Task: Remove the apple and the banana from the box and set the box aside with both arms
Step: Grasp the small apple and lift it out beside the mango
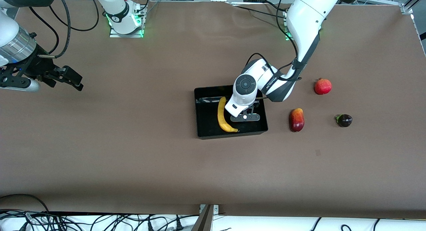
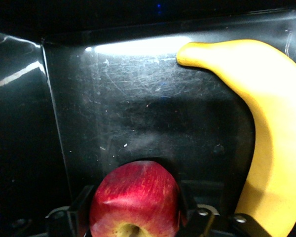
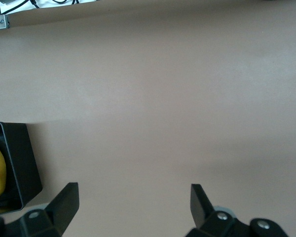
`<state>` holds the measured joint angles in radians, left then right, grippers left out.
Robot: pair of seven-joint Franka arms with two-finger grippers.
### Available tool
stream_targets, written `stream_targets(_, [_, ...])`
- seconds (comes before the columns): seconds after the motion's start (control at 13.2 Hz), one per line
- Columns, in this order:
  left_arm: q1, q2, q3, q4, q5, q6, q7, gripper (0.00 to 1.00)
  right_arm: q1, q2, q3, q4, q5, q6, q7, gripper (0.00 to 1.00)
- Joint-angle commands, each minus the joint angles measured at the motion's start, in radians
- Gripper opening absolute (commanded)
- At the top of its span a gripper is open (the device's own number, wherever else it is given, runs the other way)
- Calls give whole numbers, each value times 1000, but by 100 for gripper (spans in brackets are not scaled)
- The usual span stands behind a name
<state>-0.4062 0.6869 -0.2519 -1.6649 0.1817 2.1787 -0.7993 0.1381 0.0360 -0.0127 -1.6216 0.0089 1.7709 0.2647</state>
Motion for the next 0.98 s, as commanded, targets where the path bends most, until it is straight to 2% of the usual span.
stream_targets(0.0, [4, -35, -3, -1, 24, -10, -32, 0, 3, 1, -1, 11, -17, 1, 11, 100])
stream_targets(0.23, [69, -156, -18, 51, -8, -251, -14, 0, 2, 1, -1, 11, -17, -1, 11, 100])
stream_targets(0.3, [120, -206, -17, 53, -80, -320, 21, 0, 2, 1, -1, 11, -17, -1, 11, 100])
stream_targets(0.38, [183, -245, -20, 47, -118, -391, 132, 0, 2, 1, -1, 11, -17, -1, 11, 100])
stream_targets(0.53, [265, -292, -18, 18, -113, -525, 340, 0, 3, -1, -1, 11, -17, -1, 11, 100])
stream_targets(0.68, [335, -352, -20, -120, -104, -484, 440, 0, 3, -1, -1, 11, -17, -2, 13, 100])
stream_targets(0.91, [375, -460, -20, -448, -102, -210, 502, 0, 3, -1, -1, 11, -17, -2, 13, 100])
